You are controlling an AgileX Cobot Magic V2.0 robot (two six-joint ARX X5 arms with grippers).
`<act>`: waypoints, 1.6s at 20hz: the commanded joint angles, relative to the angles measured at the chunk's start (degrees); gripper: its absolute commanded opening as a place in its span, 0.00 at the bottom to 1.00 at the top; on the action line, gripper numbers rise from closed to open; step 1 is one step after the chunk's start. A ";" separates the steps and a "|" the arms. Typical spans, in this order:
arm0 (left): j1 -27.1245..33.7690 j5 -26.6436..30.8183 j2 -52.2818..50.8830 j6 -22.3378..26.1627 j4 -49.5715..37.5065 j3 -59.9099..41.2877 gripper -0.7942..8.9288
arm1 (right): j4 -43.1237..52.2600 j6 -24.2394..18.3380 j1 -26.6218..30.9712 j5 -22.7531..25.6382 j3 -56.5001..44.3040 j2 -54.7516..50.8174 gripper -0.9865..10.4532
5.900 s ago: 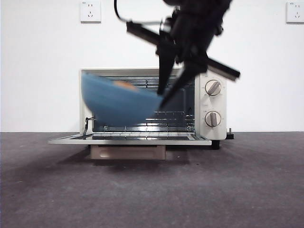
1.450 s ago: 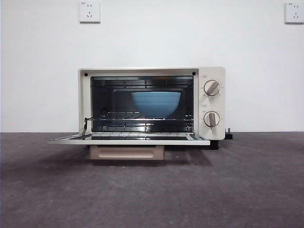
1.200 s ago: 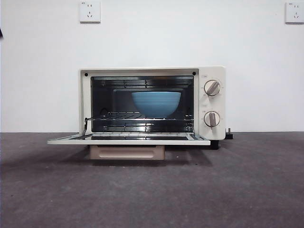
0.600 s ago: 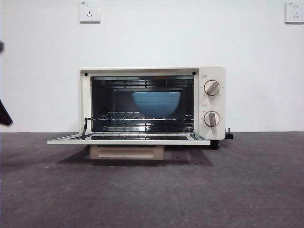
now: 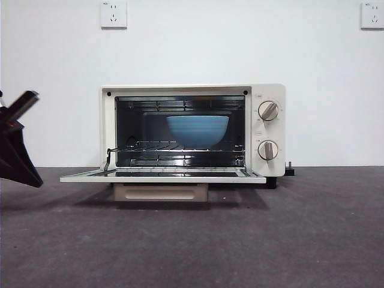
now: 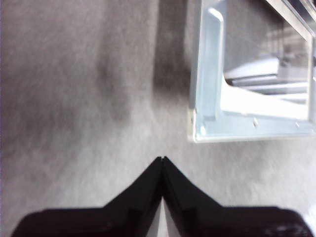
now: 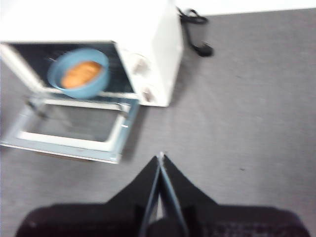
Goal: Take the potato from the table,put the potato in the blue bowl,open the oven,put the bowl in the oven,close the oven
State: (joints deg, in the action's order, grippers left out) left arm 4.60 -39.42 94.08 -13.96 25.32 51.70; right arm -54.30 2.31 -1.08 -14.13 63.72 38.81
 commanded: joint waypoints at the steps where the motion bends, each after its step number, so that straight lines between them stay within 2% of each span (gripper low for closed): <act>1: -1.64 2.71 1.09 -4.37 -1.51 -0.28 0.07 | 0.33 4.02 0.00 -2.27 -0.31 -1.14 0.08; 7: -3.50 4.02 1.75 -11.45 -6.84 -0.28 0.07 | 0.33 6.73 0.00 -7.10 -0.26 -3.48 0.08; 11: -3.58 4.72 3.02 -11.61 -6.56 -0.28 0.07 | 0.35 6.73 -0.02 -7.15 -0.26 -3.48 0.08; 15: -3.98 1.44 5.53 -11.63 -7.63 -0.15 0.07 | 0.35 6.71 -0.02 -7.13 -0.26 -3.48 0.08; 21: -4.61 1.22 5.70 -12.02 -9.14 -0.13 0.07 | 0.33 6.71 -0.02 -7.10 -0.26 -3.48 0.08; 32: -5.29 -7.15 5.68 -15.52 -12.81 -0.11 0.07 | 0.31 6.73 -0.02 -7.13 -0.26 -3.48 0.08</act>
State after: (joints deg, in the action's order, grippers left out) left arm 0.10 -43.77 99.39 -29.06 13.65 51.70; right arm -54.35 8.58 -1.10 -21.06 63.72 35.44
